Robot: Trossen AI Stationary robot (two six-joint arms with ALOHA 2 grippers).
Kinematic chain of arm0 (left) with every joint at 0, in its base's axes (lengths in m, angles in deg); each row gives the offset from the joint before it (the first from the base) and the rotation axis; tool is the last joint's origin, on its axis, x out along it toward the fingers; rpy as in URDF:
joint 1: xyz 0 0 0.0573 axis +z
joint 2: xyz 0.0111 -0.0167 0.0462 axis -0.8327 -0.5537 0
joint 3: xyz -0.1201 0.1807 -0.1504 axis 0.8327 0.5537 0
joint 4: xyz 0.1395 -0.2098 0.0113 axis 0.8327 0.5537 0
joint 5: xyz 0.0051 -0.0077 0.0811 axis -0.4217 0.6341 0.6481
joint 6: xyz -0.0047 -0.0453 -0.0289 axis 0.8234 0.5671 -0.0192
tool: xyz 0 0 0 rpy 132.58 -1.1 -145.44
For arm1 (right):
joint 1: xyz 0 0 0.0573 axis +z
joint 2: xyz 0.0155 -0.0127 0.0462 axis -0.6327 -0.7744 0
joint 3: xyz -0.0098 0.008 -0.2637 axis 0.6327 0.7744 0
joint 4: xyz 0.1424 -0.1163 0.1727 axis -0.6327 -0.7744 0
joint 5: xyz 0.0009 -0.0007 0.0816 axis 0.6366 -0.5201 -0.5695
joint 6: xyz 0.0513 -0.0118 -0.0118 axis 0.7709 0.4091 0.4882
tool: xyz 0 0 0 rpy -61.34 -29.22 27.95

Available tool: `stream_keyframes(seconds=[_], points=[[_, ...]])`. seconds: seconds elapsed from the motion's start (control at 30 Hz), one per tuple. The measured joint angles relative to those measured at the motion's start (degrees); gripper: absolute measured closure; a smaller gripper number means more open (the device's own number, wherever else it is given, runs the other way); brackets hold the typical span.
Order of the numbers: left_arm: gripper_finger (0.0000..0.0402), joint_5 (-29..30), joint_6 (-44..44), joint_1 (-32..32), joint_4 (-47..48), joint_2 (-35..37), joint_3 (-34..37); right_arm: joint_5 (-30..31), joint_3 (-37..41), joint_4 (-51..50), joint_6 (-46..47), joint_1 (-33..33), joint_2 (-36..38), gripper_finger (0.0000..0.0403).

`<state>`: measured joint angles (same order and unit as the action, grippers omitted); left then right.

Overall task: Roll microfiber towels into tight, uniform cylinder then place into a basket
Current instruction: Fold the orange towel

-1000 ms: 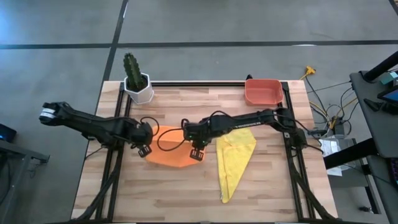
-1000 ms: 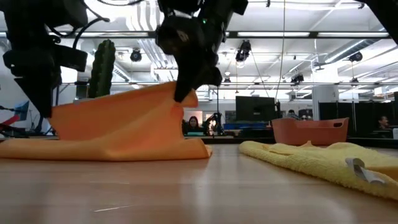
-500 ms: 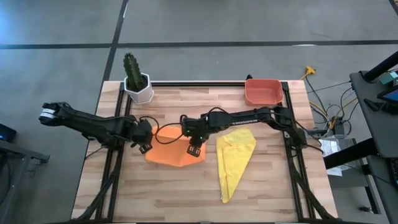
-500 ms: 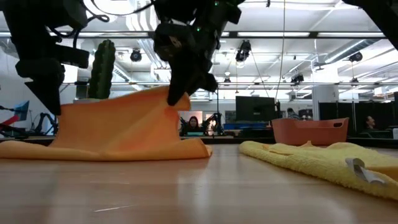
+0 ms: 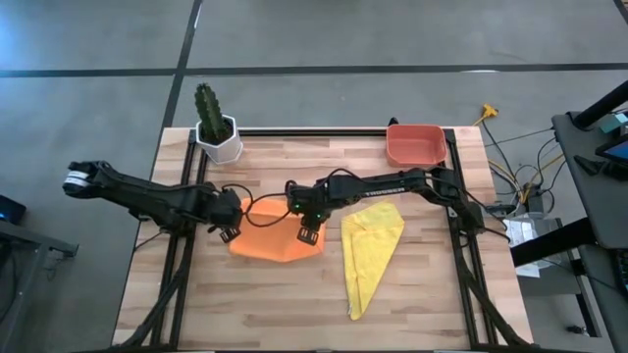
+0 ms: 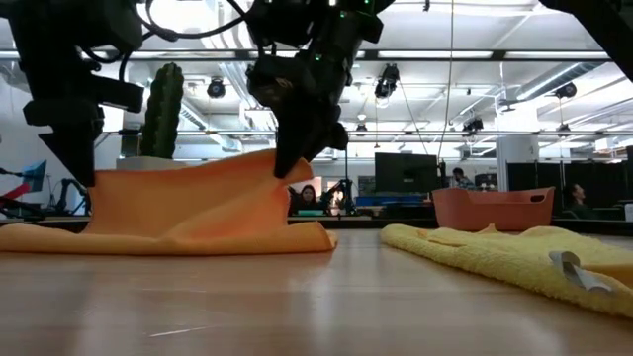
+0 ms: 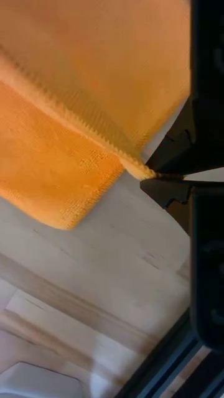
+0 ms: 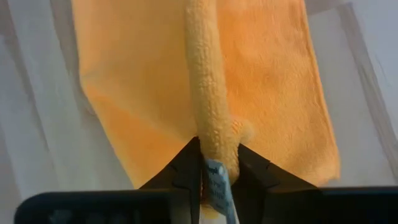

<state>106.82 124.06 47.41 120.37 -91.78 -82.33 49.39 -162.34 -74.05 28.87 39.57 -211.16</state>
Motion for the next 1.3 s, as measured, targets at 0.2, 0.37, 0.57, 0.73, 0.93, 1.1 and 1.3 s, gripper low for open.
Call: stream_keyframes(seconds=[0.2,0.37,0.57,0.73,0.93,1.1,1.3], points=[[0.0402,-0.01,-0.04,0.00,1.30,1.96,0.00,-1.78,-0.02,-2.80,-5.37,0.16,0.02,0.0368],[0.0402,-0.02,-0.04,0.00,2.57,2.56,0.00,-2.23,-0.01,-2.74,-7.22,0.16,0.23,0.0369],[0.0402,-0.04,-0.04,0.00,2.64,3.29,0.00,-2.21,-0.02,-2.77,-7.34,0.15,0.25,0.0369],[0.0402,0.02,-0.02,0.00,3.17,3.61,0.13,2.72,-0.02,-6.63,-6.06,0.17,1.07,0.0369],[0.0402,0.20,0.15,0.00,2.66,3.06,0.15,13.00,0.00,-14.36,0.32,0.09,4.25,0.0369],[0.0402,0.26,0.09,0.00,2.38,3.04,0.17,12.99,-0.07,-10.18,-0.30,1.13,7.36,0.0369],[0.0402,0.26,0.09,0.00,2.29,3.06,0.17,13.40,-0.04,-3.68,-2.27,1.08,6.89,0.0366]])
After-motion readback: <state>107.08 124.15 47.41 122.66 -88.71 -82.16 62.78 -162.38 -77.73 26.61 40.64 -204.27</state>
